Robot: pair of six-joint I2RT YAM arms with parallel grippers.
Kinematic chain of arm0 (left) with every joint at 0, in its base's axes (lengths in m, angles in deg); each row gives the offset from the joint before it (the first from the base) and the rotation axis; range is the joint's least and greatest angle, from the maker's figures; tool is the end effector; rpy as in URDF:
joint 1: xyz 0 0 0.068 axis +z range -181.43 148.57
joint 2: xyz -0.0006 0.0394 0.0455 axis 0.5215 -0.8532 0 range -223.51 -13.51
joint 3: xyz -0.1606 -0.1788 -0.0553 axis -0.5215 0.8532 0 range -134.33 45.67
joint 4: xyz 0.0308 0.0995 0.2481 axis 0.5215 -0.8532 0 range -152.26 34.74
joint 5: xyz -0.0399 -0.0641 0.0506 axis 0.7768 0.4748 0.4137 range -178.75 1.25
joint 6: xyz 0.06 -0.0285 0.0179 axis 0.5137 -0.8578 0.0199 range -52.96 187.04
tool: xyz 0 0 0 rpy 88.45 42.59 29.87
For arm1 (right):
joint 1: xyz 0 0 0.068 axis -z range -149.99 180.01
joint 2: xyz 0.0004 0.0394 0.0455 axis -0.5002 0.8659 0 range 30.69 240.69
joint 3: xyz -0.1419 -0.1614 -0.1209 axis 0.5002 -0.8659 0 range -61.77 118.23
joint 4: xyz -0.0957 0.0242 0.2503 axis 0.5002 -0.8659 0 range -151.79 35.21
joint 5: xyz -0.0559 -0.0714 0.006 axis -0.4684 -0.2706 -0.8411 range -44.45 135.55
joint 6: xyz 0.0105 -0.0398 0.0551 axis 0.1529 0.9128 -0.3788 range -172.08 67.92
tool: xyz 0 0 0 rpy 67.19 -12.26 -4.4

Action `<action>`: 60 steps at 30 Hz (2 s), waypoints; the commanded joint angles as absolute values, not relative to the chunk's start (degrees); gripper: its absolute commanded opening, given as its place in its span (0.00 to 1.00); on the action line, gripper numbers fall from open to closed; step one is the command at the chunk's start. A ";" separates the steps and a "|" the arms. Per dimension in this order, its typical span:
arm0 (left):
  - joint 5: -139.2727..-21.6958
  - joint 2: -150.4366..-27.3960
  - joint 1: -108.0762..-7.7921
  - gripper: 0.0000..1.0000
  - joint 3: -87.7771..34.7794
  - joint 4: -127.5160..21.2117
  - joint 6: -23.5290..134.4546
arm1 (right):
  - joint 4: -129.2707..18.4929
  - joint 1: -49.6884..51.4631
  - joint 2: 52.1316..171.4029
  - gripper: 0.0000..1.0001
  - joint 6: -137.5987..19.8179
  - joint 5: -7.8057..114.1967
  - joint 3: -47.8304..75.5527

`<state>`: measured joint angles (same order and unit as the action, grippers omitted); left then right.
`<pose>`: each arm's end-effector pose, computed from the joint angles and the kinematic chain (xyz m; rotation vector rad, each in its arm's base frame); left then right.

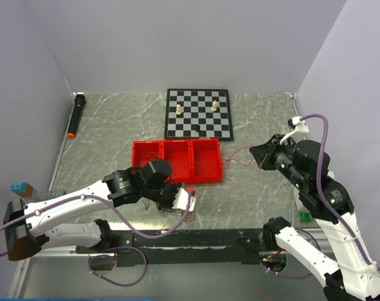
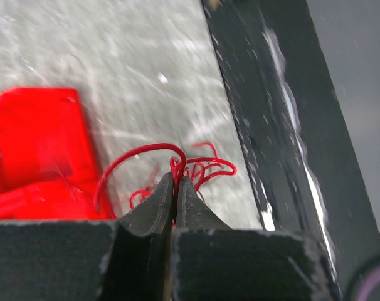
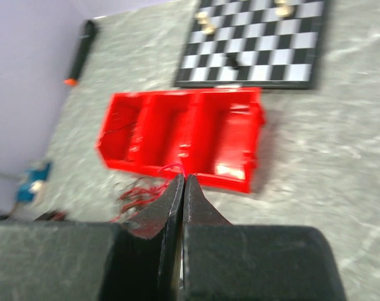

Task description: Untangle the cables

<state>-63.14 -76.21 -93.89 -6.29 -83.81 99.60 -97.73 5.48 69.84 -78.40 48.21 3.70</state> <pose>0.1024 -0.2481 0.2571 1.8475 1.3595 -0.7795 0.1452 0.0692 0.3918 -0.0031 1.9129 0.6521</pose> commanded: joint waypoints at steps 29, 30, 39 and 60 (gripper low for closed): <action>-61.85 -73.71 -91.02 0.01 -30.77 -106.48 105.80 | -93.64 7.43 67.08 0.00 -74.39 66.81 -0.92; -61.76 -74.59 -91.02 0.01 -33.93 -107.28 105.98 | -93.55 7.43 65.94 0.00 -75.10 67.35 -3.82; -57.90 -78.81 -91.02 0.01 -47.57 -109.31 103.08 | -88.55 -2.48 63.11 0.22 -83.28 62.11 -23.98; -64.49 -79.43 -89.45 0.01 -49.96 -98.51 91.75 | -70.89 -5.67 67.51 0.78 -69.30 76.11 -6.67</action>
<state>-62.20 -80.62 -90.61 -51.54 -103.70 96.56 -81.08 -5.38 68.34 -71.74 65.96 -11.23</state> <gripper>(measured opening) 0.049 0.777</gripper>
